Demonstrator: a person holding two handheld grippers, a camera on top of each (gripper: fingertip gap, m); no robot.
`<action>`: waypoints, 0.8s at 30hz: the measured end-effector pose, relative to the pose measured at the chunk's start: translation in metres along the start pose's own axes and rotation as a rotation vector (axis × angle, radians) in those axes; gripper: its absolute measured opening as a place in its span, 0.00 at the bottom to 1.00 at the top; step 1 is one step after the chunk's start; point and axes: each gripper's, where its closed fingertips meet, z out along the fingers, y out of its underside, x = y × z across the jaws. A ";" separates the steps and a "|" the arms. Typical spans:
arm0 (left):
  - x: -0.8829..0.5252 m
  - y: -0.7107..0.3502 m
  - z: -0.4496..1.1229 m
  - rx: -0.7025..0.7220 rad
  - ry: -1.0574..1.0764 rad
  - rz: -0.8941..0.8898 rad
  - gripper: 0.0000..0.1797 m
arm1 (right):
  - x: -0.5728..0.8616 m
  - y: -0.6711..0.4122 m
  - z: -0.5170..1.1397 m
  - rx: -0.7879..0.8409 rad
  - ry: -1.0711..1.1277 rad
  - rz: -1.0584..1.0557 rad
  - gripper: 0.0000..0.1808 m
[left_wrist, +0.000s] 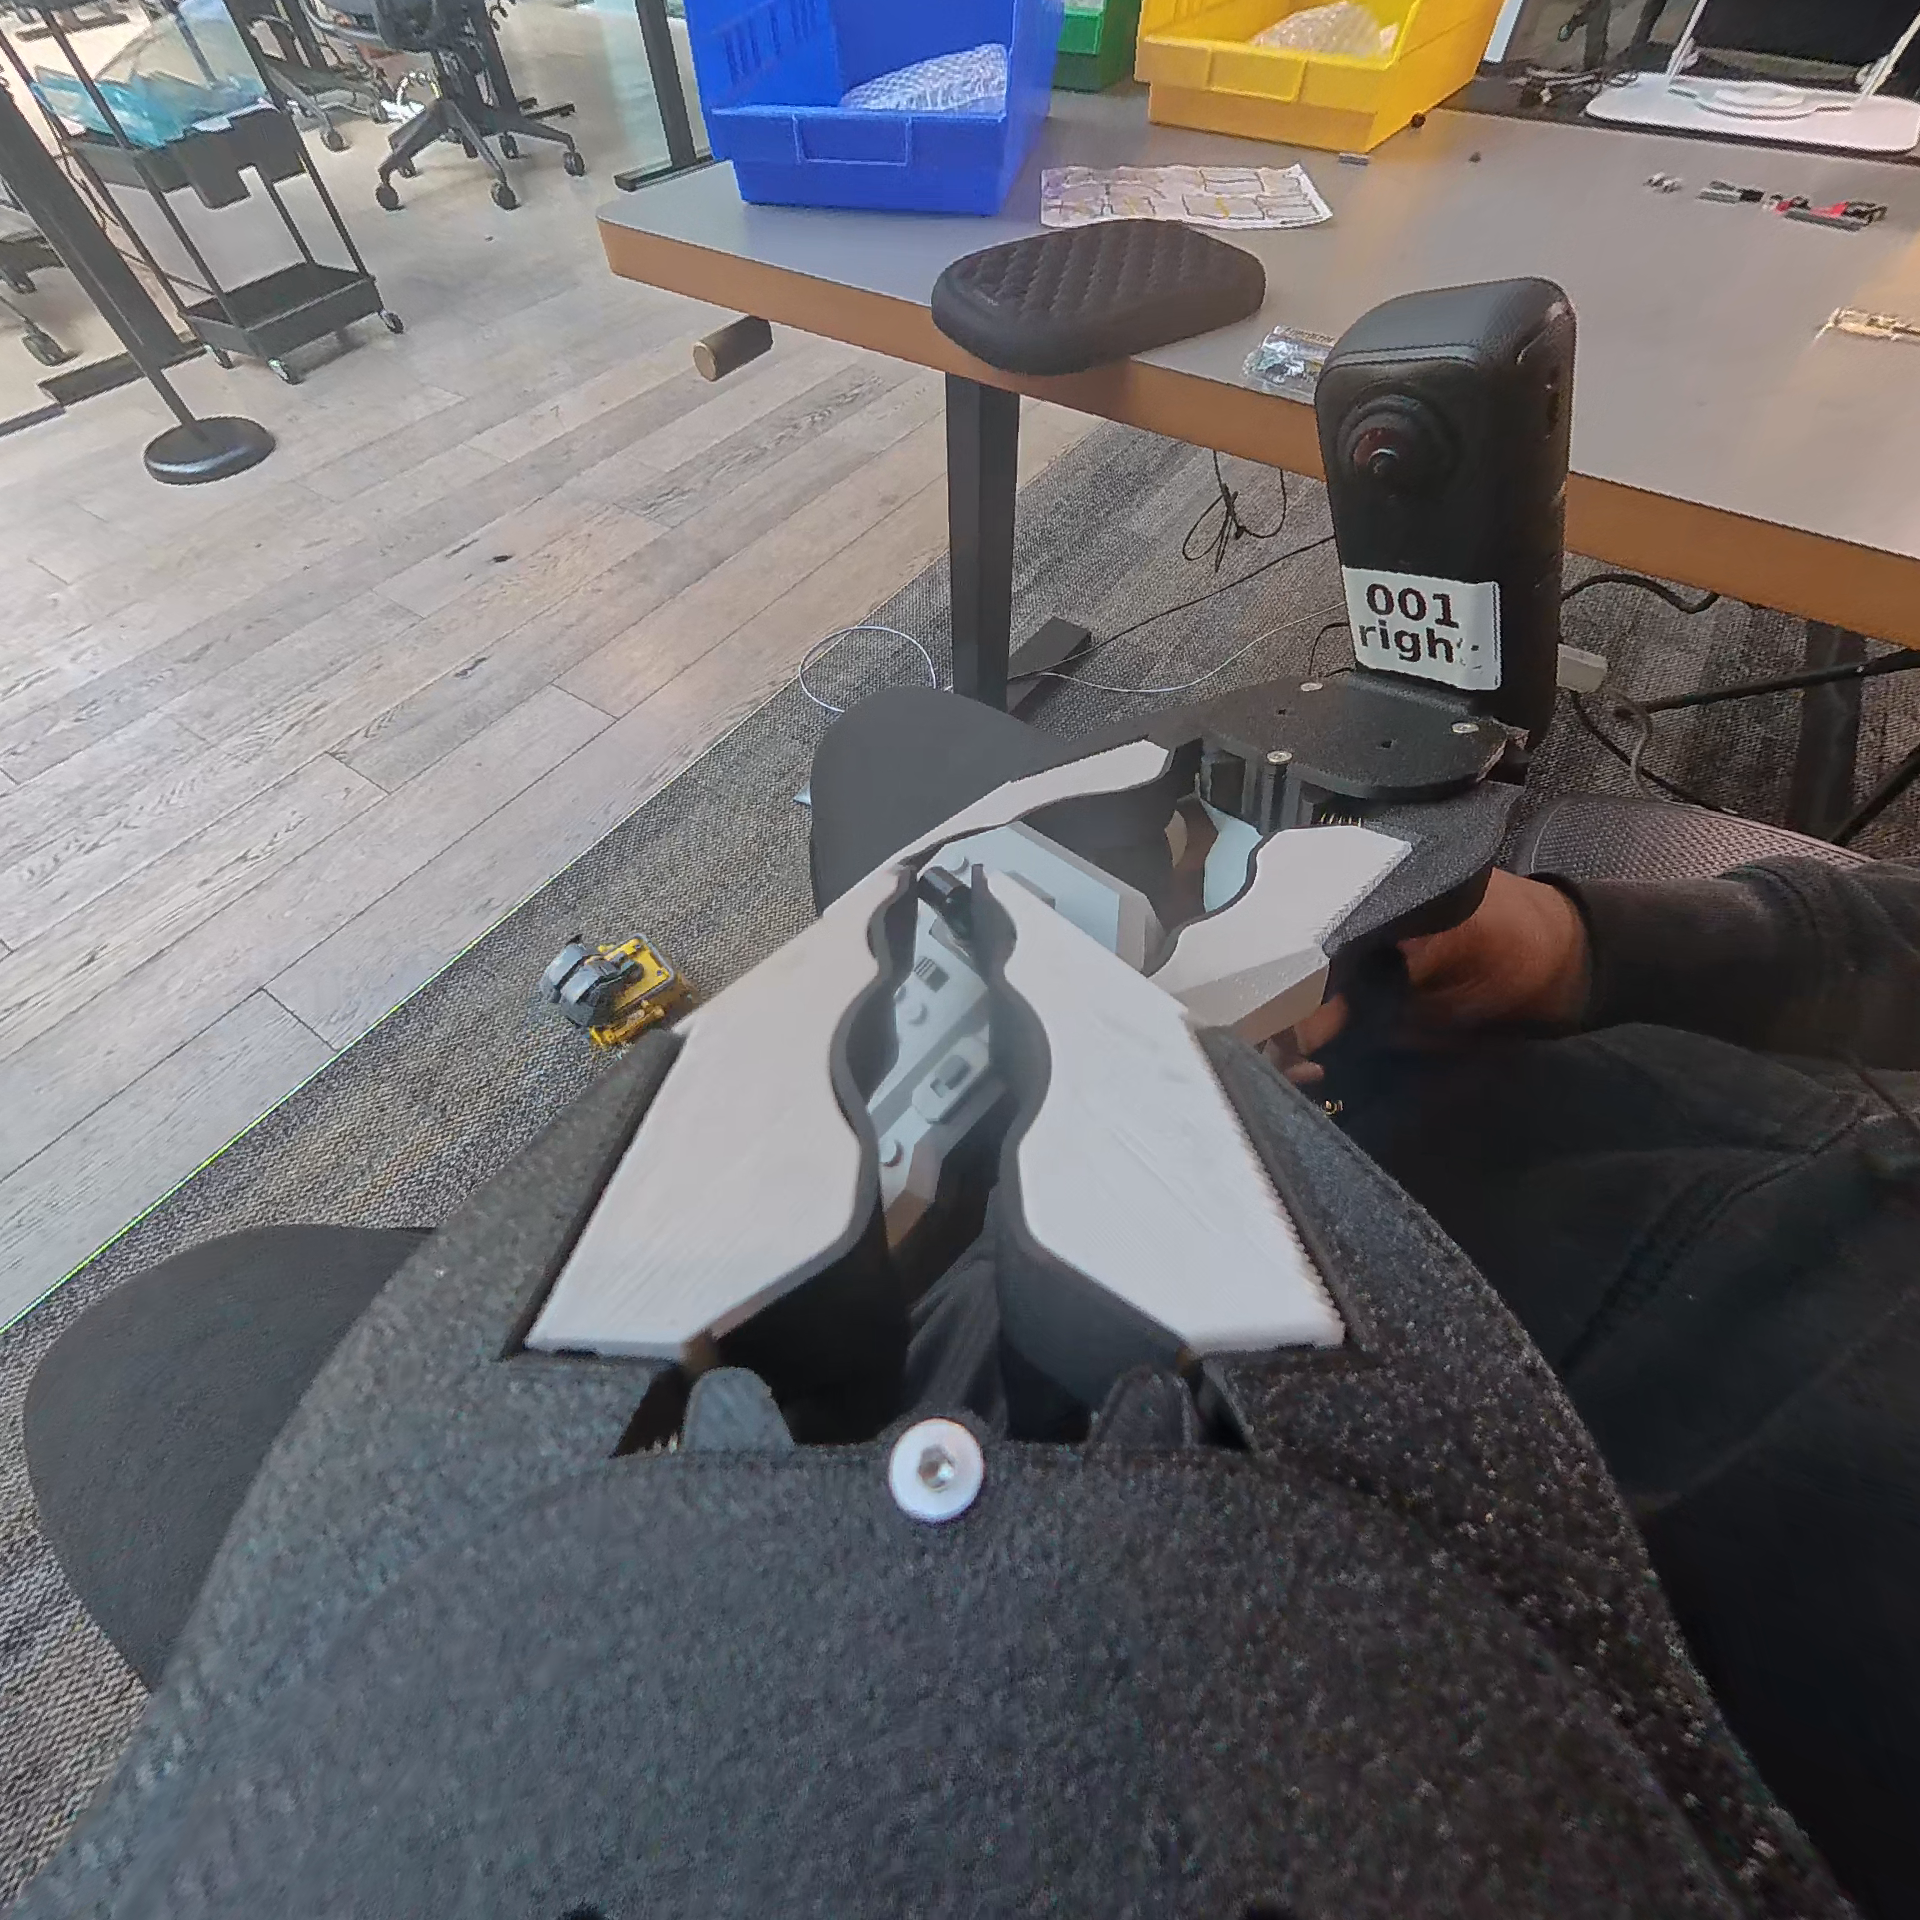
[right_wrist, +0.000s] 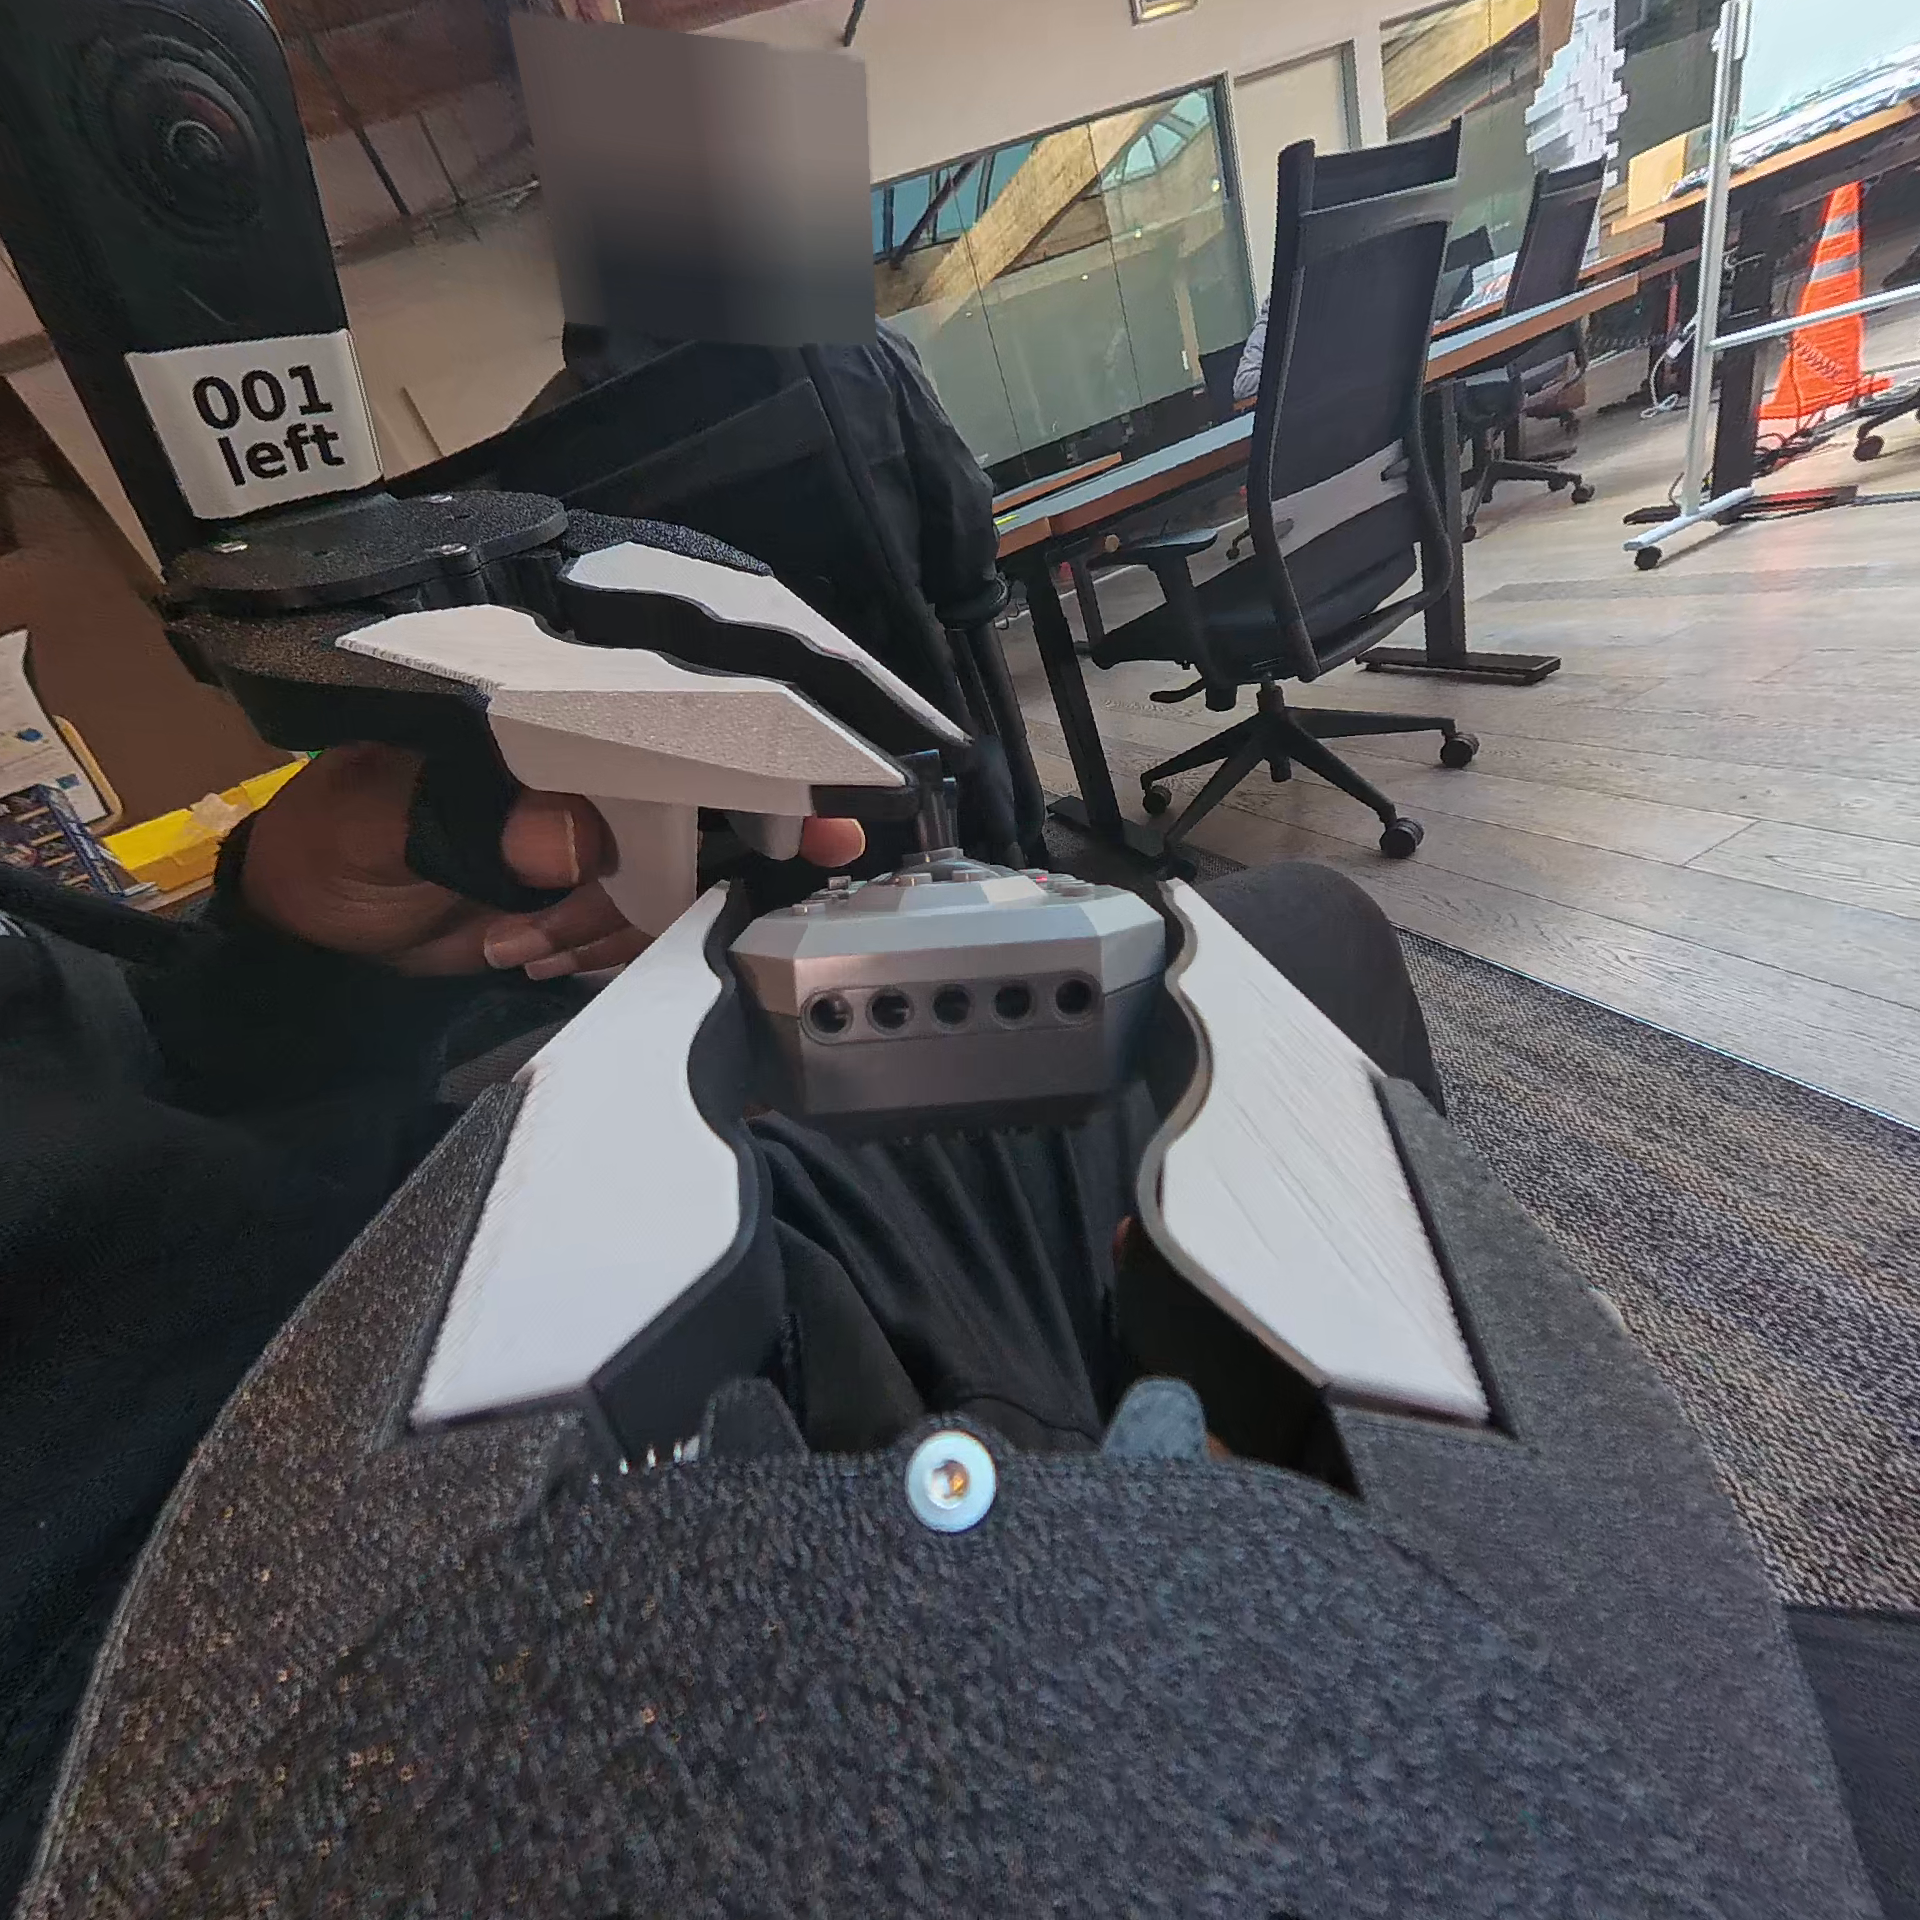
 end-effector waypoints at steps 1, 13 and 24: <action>0.000 0.000 0.000 0.000 -0.001 0.000 0.05 | 0.000 0.000 0.000 0.000 0.001 0.000 0.42; -0.024 -0.011 -0.021 0.096 -0.025 -0.077 0.14 | -0.001 -0.010 -0.006 0.049 -0.015 0.007 0.42; -0.026 0.008 -0.015 0.016 0.021 -0.143 0.07 | -0.001 -0.013 -0.008 0.061 -0.013 0.009 0.42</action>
